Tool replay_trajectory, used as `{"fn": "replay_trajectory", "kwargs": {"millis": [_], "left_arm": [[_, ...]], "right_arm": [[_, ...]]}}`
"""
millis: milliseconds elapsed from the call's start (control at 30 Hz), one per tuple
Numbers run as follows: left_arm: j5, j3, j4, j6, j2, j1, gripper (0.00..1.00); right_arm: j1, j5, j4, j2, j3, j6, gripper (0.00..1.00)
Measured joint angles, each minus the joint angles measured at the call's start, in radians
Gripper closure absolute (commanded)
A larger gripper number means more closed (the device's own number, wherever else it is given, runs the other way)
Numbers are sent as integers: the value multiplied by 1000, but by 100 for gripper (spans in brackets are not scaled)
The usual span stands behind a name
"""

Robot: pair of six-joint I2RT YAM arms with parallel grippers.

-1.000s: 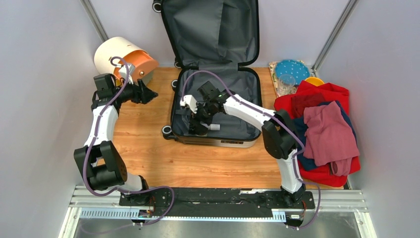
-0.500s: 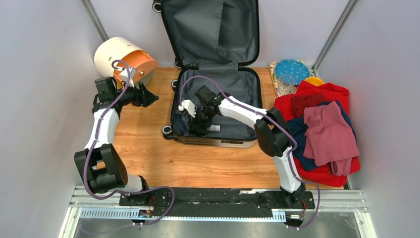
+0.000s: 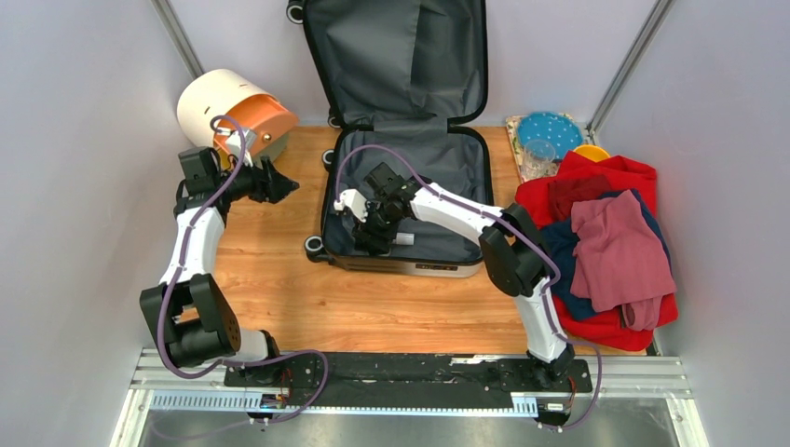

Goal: Open, take out, and arrange the luggage

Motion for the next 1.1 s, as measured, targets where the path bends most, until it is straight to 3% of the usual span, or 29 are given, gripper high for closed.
{"fn": "replay_trajectory", "kwargs": {"millis": [567, 867, 967, 1100], "left_arm": [[3, -8, 23, -3, -11, 0, 25], [95, -53, 61, 12, -19, -7, 20], [151, -86, 63, 83, -34, -26, 18], [231, -108, 9, 321, -79, -89, 18]], "right_arm": [[-101, -51, 15, -77, -2, 60, 100], [-172, -154, 10, -77, 76, 203, 100], [-212, -242, 19, -77, 135, 268, 100], [-257, -382, 3, -78, 172, 300, 100]]}}
